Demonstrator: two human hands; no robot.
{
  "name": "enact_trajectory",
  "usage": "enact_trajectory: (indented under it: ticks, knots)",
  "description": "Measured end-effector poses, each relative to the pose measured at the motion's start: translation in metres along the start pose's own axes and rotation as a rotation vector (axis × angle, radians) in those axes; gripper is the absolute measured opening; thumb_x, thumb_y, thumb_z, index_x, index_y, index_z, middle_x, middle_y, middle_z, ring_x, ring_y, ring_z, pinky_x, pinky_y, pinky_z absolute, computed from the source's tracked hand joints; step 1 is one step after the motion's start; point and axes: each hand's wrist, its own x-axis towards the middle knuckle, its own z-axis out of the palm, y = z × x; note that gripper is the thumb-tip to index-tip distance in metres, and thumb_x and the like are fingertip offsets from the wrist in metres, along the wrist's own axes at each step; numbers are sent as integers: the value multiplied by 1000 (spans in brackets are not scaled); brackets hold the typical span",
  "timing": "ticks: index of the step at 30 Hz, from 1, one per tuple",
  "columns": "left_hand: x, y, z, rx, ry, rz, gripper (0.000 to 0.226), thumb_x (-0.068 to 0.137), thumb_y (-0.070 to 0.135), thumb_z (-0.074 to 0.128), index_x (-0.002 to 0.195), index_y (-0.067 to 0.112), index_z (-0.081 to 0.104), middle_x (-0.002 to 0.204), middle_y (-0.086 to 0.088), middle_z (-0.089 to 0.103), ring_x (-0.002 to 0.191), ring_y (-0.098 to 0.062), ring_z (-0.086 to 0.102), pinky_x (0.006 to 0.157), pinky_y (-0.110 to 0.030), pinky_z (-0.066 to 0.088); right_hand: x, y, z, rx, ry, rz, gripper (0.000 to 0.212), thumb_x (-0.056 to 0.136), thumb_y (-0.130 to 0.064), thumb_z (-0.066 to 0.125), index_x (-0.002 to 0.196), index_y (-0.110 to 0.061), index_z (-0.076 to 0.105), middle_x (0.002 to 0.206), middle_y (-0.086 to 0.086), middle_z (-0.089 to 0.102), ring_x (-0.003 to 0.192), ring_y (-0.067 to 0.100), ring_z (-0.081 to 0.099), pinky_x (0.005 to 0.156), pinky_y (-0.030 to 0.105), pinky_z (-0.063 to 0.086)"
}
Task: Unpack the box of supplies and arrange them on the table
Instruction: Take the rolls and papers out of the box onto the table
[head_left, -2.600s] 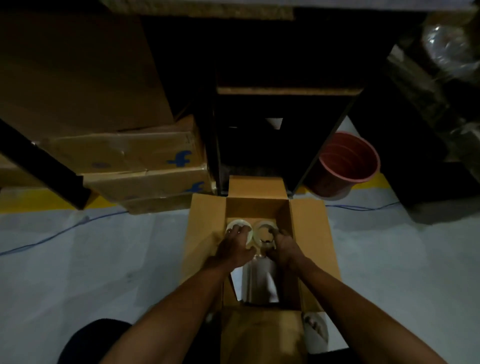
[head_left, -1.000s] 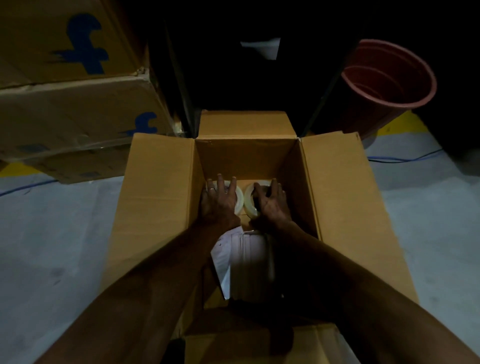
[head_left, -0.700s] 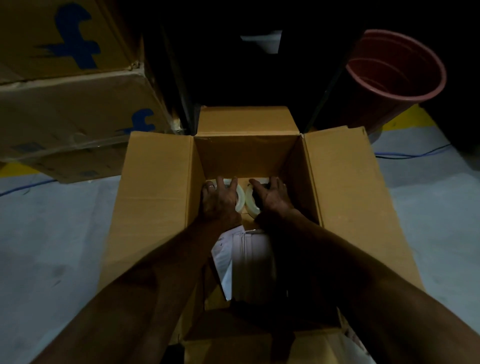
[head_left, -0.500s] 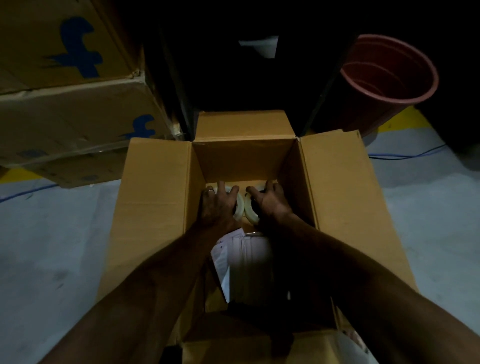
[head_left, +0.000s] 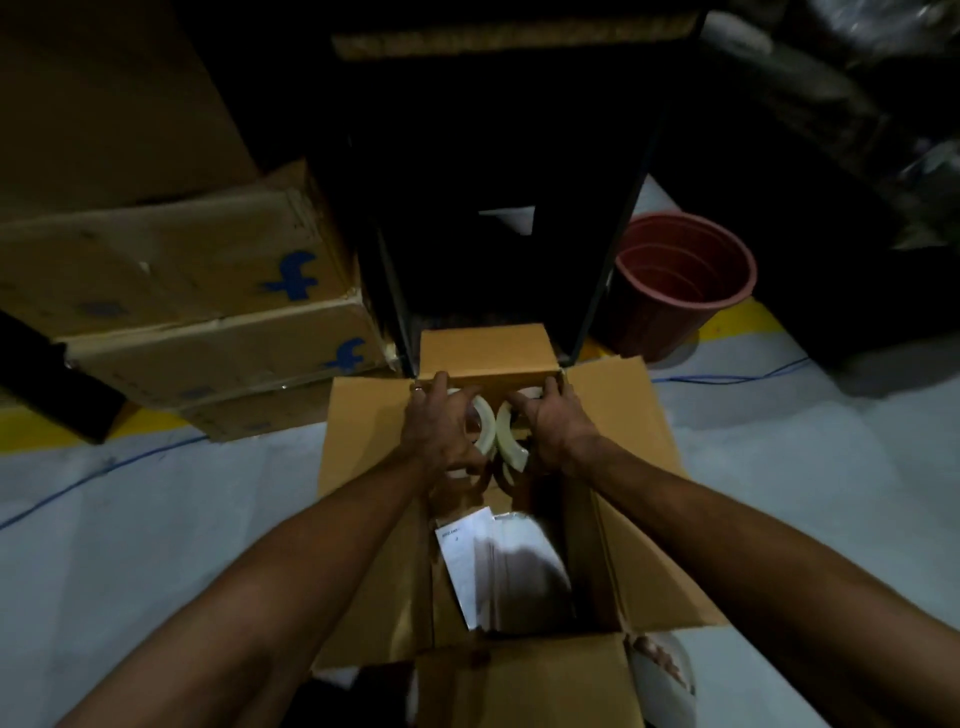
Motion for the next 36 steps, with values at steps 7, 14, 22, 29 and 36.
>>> enact_trajectory:
  ticks: [7, 14, 22, 29, 36]
  knots:
    - [-42, 17, -104, 41, 112, 6, 107, 48, 51, 85, 142, 36, 39, 135, -7, 32, 118, -37, 39, 92, -44, 48, -65, -17, -100, 37, 74, -15, 113, 64, -39, 88, 152, -38, 16, 146, 19, 23, 132, 42, 27, 103, 50, 43]
    - [-40, 17, -182, 40, 159, 32, 109, 45, 56, 85, 141, 40, 37, 130, -2, 32, 121, -33, 32, 92, -45, 48, -75, -16, -164, 94, 209, -77, 114, 60, -39, 89, 150, -38, 20, 147, 8, 26, 134, 37, 24, 103, 52, 43]
    - [-23, 7, -257, -34, 85, 8, 108, 38, 59, 84, 135, 47, 39, 126, 4, 32, 119, -26, 33, 83, -43, 51, -54, -7, -246, 17, 132, -175, 117, 52, -55, 86, 147, -44, 19, 143, 2, 32, 127, 35, 31, 96, 49, 47]
    - [-71, 41, -360, -90, 23, -40, 106, 42, 56, 86, 137, 44, 40, 129, 2, 33, 119, -26, 34, 95, -43, 48, -121, -28, -355, -40, 61, -202, 113, 61, -50, 86, 150, -42, 17, 147, 5, 27, 132, 34, 28, 95, 49, 45]
    - [-120, 62, -491, -125, 21, -91, 104, 39, 61, 83, 133, 46, 43, 122, 6, 33, 117, -26, 33, 90, -42, 46, -179, -43, -472, 95, 22, -236, 116, 55, -54, 86, 149, -44, 20, 141, 2, 33, 126, 31, 33, 90, 43, 46]
